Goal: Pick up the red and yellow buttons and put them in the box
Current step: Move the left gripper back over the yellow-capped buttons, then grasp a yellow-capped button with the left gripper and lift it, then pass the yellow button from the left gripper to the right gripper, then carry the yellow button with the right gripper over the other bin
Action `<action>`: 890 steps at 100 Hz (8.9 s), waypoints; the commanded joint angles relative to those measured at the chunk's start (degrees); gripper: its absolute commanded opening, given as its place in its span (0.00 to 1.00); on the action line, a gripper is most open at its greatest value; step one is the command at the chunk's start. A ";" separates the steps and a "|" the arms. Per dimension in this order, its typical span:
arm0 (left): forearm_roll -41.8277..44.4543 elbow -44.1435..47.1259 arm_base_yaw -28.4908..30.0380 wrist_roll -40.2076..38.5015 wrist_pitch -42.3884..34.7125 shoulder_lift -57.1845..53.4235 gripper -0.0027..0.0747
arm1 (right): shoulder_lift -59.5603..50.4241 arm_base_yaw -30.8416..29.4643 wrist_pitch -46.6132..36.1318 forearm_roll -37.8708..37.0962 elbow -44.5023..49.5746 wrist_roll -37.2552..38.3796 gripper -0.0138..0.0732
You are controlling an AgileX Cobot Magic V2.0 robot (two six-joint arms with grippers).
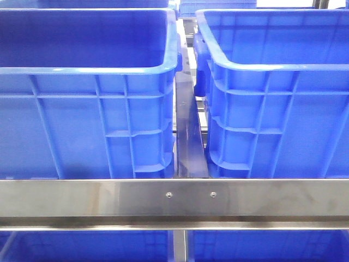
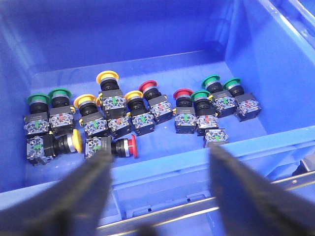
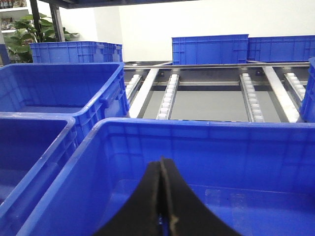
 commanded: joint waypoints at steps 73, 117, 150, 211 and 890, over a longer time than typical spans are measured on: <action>2.23 -24.63 1.21 -0.48 -7.43 38.08 0.73 | -0.30 -0.12 1.18 2.08 -1.56 -0.40 0.03; 1.90 -31.78 5.90 -0.87 -8.58 56.16 0.73 | -0.30 -0.12 1.18 2.08 -1.56 -0.40 0.03; 2.14 -32.26 5.90 -0.87 -12.05 62.53 0.73 | -0.30 -0.12 1.18 2.08 -1.56 -0.40 0.03; 2.14 -32.26 5.90 -0.87 -15.08 66.48 0.61 | -0.30 -0.12 1.18 2.08 -1.56 -0.40 0.03; 1.81 -0.77 3.67 -4.08 -1.01 -10.54 0.01 | 34.81 -4.86 0.40 9.30 -20.95 7.76 0.23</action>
